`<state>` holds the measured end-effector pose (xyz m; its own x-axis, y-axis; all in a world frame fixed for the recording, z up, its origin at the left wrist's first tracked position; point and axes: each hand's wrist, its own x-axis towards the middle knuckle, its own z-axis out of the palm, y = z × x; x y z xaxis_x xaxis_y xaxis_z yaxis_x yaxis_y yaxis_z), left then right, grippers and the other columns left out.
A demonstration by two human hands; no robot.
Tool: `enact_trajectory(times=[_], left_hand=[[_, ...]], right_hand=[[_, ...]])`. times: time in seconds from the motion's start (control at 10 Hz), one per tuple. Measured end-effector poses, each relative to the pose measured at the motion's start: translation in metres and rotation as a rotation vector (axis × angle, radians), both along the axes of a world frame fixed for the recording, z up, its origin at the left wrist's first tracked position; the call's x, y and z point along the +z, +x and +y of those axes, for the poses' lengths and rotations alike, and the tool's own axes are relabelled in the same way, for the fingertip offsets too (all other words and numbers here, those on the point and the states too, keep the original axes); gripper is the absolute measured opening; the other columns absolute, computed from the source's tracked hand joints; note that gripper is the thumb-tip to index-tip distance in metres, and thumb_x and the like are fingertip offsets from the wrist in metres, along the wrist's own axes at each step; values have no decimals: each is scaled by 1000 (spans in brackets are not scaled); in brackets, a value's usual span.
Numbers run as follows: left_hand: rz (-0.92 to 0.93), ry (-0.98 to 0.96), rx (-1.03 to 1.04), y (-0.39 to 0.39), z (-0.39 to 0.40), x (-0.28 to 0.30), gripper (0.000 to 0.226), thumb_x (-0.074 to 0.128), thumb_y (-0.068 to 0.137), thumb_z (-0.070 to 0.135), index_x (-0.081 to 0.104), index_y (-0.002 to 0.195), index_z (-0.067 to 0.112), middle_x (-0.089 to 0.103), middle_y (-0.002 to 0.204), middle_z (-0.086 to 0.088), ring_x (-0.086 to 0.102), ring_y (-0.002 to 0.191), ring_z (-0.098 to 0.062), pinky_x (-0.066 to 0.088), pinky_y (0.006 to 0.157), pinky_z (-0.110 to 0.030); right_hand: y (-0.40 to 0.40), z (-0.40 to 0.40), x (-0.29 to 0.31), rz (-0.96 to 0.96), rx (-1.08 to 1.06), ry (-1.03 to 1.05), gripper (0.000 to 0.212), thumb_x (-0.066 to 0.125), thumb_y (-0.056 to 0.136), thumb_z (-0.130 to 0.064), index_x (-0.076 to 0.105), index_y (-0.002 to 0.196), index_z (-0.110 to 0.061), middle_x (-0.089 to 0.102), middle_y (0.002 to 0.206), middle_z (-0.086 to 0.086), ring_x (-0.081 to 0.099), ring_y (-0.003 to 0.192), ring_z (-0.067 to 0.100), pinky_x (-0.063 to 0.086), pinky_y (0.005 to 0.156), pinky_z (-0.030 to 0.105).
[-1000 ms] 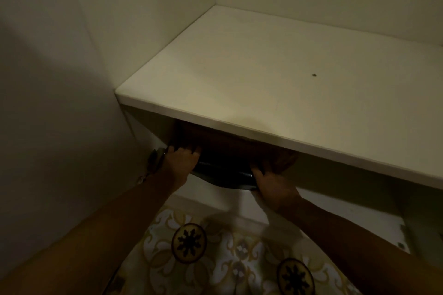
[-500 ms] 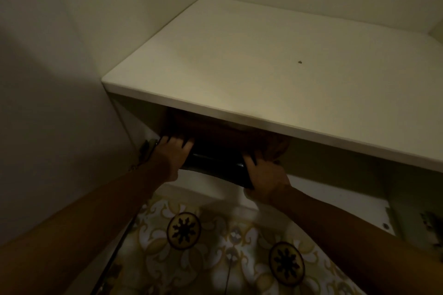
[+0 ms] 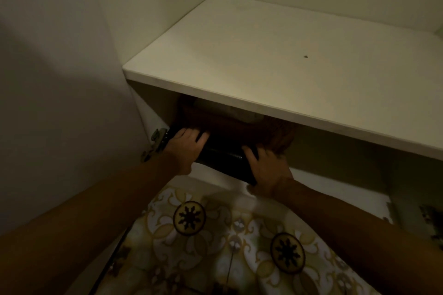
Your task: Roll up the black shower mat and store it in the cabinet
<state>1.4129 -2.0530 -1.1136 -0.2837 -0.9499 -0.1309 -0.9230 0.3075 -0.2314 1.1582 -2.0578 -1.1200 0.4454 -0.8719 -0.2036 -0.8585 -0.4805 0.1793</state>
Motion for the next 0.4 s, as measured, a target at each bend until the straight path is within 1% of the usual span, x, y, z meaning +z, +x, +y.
enact_trajectory(times=[0.1,0.2,0.3,0.4], left_hand=[[12,-2,-28,-1,-1,1,105,74,70,20,8,151,9,35,141,-18,34,130,-34,24,116,-39],[4,-15,-30,0,1,-2,111,76,68,30,6,151,10,30,147,-15,30,134,-34,22,117,-41],[23,-73,-76,-1,13,6,104,69,70,50,14,152,16,35,149,-8,32,133,-32,22,116,-46],[164,-95,-20,1,30,16,99,56,75,61,10,154,23,26,159,-3,19,144,-34,12,119,-49]], right_hand=[[-6,2,-1,17,28,-17,115,75,78,-56,-2,157,-24,20,158,17,31,140,37,37,106,51],[-8,1,0,13,34,-11,116,74,76,-61,-2,157,-26,22,159,15,34,138,37,39,103,51],[-5,12,18,-32,-33,39,115,72,75,-66,-1,157,-30,19,162,11,35,137,41,37,105,58],[-2,27,35,-56,-23,7,114,67,74,-71,-1,158,-33,14,164,6,26,141,41,31,106,66]])
